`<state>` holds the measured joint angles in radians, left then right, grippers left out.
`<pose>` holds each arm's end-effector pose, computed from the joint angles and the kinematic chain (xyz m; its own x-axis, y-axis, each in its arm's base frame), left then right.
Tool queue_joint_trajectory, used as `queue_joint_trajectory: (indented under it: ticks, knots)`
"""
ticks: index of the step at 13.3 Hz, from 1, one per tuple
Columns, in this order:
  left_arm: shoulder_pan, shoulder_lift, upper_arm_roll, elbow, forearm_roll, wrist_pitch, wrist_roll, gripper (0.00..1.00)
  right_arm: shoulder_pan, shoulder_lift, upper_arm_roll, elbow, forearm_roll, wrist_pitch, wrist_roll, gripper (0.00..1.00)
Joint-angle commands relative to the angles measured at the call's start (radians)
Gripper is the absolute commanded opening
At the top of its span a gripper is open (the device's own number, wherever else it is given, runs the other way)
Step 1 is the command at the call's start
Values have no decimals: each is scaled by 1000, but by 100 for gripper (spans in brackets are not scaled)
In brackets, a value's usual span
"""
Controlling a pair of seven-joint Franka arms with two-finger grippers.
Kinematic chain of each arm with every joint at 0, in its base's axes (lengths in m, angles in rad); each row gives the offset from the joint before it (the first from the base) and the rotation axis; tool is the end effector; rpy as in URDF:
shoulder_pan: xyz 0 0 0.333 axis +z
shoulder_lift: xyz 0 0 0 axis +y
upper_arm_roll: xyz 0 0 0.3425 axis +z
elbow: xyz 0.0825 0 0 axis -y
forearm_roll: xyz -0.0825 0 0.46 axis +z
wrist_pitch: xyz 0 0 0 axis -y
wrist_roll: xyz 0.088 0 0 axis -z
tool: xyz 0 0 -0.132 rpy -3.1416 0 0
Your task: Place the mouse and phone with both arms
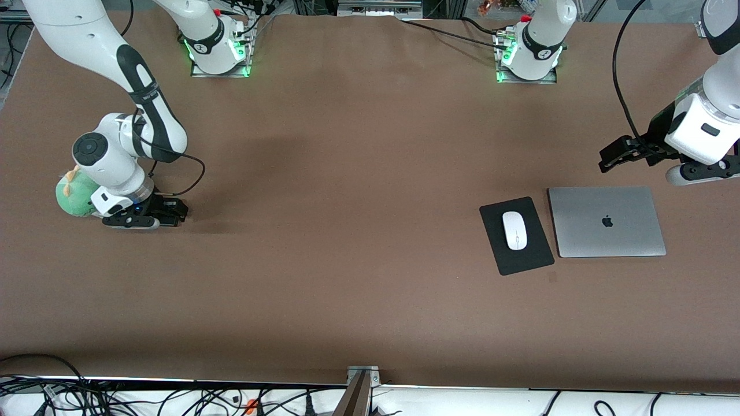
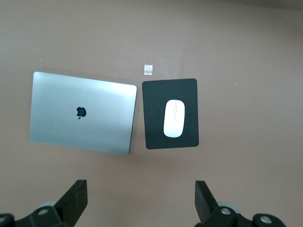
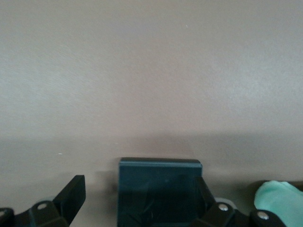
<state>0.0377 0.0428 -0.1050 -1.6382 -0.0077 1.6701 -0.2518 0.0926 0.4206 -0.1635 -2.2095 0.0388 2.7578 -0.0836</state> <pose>0.6484 -0.0435 0.5703 0.9828 0.1842 -0.0134 0.1844 -0.9828 0.0091 0.6155 -0.0495 0.1351 0.9916 0.0000 0.1296 -0.0077 -0.9983 0.0583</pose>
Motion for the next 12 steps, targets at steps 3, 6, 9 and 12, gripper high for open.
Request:
queue_joint_trajectory:
  ticks: [3,6,9,12]
  knots:
    - [7,5,2,26,-8,-18,0,100,-13,-140,28,176,39,-396,-31,100]
    - [7,5,2,24,-6,-18,0,100,-13,-219,27,283,61,-587,-33,100]
    - [10,5,2,23,-6,-20,0,100,-13,-321,21,352,59,-771,-28,100]
    - [8,5,2,23,-6,-20,0,100,-14,-391,6,386,47,-869,-28,100]
